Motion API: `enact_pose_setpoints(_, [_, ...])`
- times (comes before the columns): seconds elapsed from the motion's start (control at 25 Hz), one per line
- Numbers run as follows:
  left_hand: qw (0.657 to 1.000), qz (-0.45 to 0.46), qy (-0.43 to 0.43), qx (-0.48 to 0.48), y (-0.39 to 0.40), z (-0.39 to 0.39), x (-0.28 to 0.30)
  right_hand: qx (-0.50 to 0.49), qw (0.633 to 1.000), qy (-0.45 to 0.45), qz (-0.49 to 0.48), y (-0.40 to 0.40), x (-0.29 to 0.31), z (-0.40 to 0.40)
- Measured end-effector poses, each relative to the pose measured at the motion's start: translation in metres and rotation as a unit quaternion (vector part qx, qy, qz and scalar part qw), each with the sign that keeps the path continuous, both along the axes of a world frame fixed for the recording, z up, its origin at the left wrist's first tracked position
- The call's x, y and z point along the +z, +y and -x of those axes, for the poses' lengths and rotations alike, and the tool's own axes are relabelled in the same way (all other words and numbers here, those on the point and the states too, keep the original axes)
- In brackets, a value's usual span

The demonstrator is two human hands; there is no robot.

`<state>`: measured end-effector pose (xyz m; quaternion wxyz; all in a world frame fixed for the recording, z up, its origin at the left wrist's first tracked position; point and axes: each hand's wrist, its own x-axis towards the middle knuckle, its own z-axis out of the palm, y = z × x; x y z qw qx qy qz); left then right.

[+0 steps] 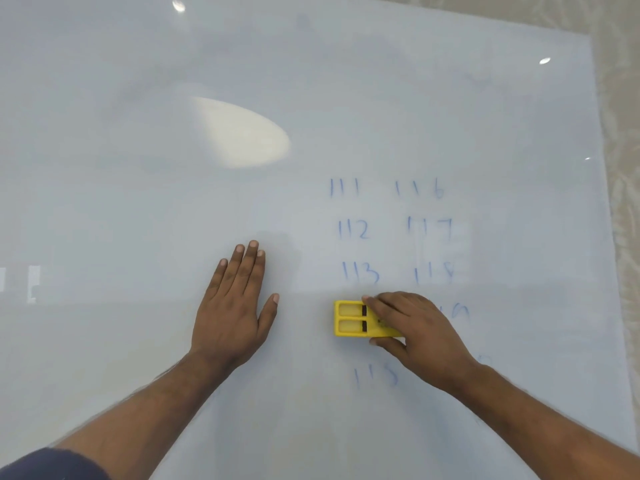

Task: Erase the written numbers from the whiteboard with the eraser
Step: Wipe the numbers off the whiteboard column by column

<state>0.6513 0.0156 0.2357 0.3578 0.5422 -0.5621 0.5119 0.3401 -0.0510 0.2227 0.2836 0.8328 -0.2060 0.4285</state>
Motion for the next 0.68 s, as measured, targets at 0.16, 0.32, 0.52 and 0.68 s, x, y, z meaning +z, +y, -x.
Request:
enact_pose_setpoints(0.16, [1.0, 0.012, -0.011, 0.0, -0.008, 0.018, 0.04, -0.01, 0.999, -0.023, 0.025, 0.0, 0.044, 0.003])
enact_pose_setpoints(0.32, [1.0, 0.025, -0.017, -0.001, -0.015, 0.032, 0.071, -0.007, 0.997, -0.042, 0.058, 0.002, 0.089, 0.002])
enact_pose_setpoints(0.52, [0.999, 0.044, -0.009, 0.0, -0.022, 0.044, 0.105, -0.016, 0.995, -0.041, 0.09, 0.002, 0.139, -0.002])
enact_pose_setpoints(0.68, [0.999, 0.041, -0.013, 0.005, -0.031, 0.047, 0.121, -0.005, 0.995, -0.043, 0.086, -0.003, 0.174, -0.007])
